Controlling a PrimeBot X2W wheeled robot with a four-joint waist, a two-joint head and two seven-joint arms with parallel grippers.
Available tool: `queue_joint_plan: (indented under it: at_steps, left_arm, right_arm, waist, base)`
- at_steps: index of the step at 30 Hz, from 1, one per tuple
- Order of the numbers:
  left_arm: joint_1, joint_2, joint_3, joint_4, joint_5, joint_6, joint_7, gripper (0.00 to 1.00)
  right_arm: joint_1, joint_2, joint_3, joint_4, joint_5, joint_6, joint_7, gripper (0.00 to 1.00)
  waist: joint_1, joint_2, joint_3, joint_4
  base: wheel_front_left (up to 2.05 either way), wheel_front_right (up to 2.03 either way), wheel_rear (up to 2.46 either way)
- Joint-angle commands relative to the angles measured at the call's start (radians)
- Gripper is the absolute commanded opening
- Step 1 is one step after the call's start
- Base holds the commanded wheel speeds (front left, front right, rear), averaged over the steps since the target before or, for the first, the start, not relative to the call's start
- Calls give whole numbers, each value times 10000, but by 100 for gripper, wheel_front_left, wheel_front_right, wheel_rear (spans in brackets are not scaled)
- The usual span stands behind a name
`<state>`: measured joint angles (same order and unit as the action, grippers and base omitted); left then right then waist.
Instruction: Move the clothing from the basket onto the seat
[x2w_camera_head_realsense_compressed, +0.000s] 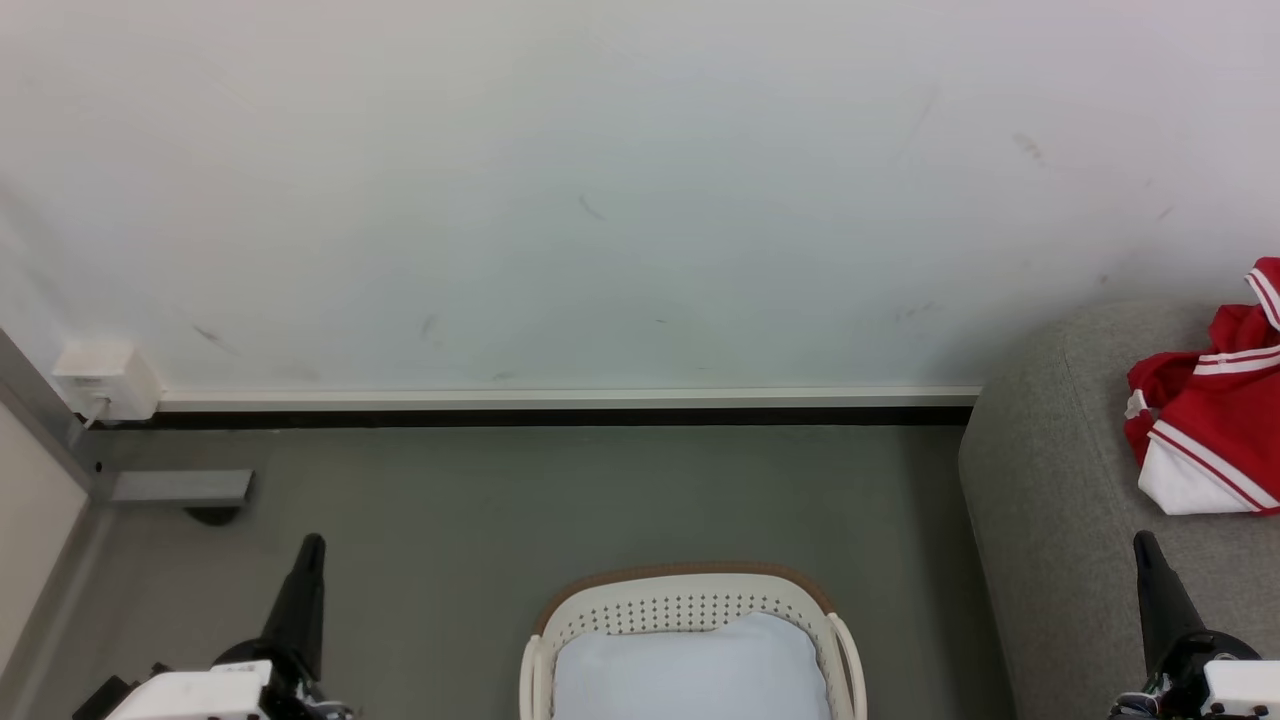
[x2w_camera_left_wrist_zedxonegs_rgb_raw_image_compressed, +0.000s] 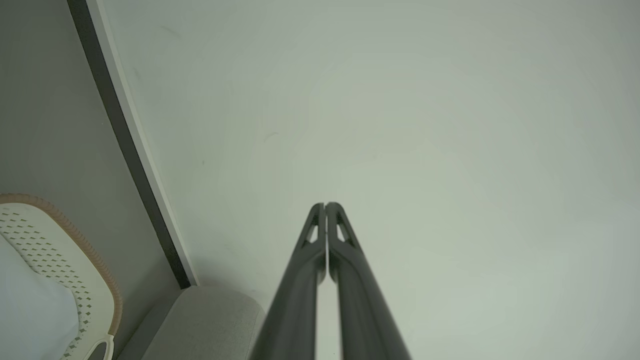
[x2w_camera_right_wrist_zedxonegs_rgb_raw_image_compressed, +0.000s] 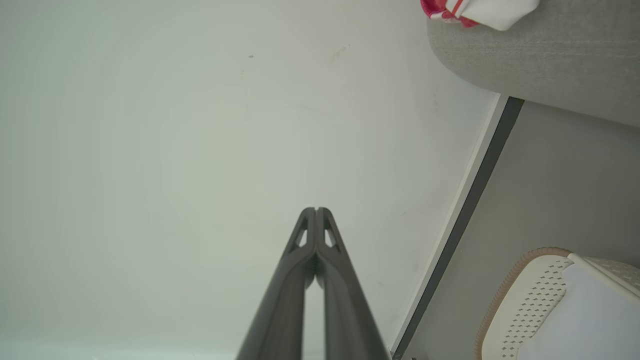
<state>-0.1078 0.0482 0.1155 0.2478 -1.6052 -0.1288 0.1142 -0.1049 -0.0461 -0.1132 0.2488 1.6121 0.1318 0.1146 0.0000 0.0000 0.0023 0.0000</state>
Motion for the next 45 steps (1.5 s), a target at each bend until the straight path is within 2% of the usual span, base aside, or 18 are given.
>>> queue_joint_plan:
  at_steps: [1, 45]
  left_arm:
    - [-72, 20, 16, -25, -133, -53, 40, 0]
    - [-72, 20, 13, -27, -135, -53, 38, 0]
  right_arm:
    - [-124, -77, -36, -52, 11, -21, 31, 0]
    - [-124, -78, -36, -53, 11, -21, 30, 0]
  waist:
    - [0, 0, 0, 0]
    - [0, 0, 0, 0]
  base:
    - [0, 0, 0]
    - [0, 0, 0]
